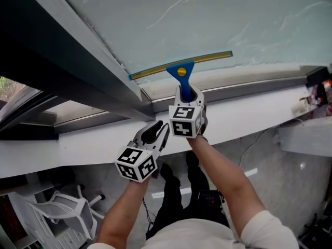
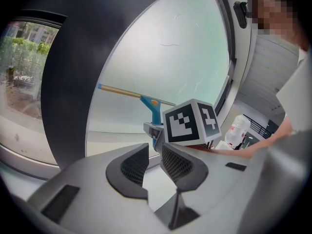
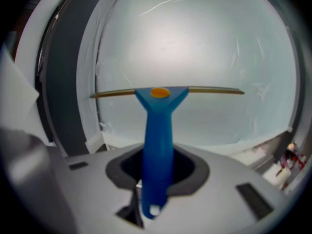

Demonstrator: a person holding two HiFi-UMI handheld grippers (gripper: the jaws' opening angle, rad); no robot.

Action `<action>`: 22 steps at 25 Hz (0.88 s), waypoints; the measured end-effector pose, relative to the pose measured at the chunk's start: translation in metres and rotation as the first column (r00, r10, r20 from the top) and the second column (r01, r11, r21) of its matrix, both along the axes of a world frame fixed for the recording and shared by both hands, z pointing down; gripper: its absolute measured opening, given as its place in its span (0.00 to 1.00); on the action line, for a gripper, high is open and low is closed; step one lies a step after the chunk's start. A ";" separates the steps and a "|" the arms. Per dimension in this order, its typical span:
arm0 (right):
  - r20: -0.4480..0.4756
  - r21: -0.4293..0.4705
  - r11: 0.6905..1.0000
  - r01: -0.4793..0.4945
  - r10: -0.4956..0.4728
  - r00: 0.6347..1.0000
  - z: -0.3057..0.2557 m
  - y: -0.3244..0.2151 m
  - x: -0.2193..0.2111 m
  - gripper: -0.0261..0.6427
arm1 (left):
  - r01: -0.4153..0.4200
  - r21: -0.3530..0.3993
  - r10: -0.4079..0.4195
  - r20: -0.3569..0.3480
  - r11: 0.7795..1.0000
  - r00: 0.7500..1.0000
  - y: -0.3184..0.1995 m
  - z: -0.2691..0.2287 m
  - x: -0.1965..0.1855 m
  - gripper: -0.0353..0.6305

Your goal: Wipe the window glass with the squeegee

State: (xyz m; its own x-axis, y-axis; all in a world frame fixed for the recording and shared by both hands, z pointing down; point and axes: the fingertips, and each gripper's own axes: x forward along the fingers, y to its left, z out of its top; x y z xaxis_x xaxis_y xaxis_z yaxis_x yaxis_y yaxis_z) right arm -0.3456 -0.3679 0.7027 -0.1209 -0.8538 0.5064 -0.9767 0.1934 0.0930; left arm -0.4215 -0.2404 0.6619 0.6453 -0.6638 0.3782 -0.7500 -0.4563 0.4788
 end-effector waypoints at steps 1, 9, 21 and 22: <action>0.002 -0.006 1.000 -0.001 0.001 1.000 0.005 0.000 -0.001 0.22 | -0.002 -0.001 0.002 -0.001 1.000 1.000 -0.001 0.002 0.001 0.21; 0.025 -0.035 0.999 -0.012 0.013 1.000 0.033 -0.001 -0.003 0.22 | -0.016 -0.004 0.016 -0.003 1.000 1.000 -0.006 0.018 0.000 0.21; -0.011 -0.092 0.996 -0.010 0.009 1.000 0.078 0.000 0.000 0.22 | -0.031 -0.018 0.032 0.014 0.999 0.999 -0.006 0.034 -0.004 0.21; -0.014 -0.097 0.995 -0.010 0.009 1.000 0.082 0.001 0.000 0.22 | -0.033 -0.019 0.033 0.015 0.999 0.999 -0.006 0.035 -0.005 0.21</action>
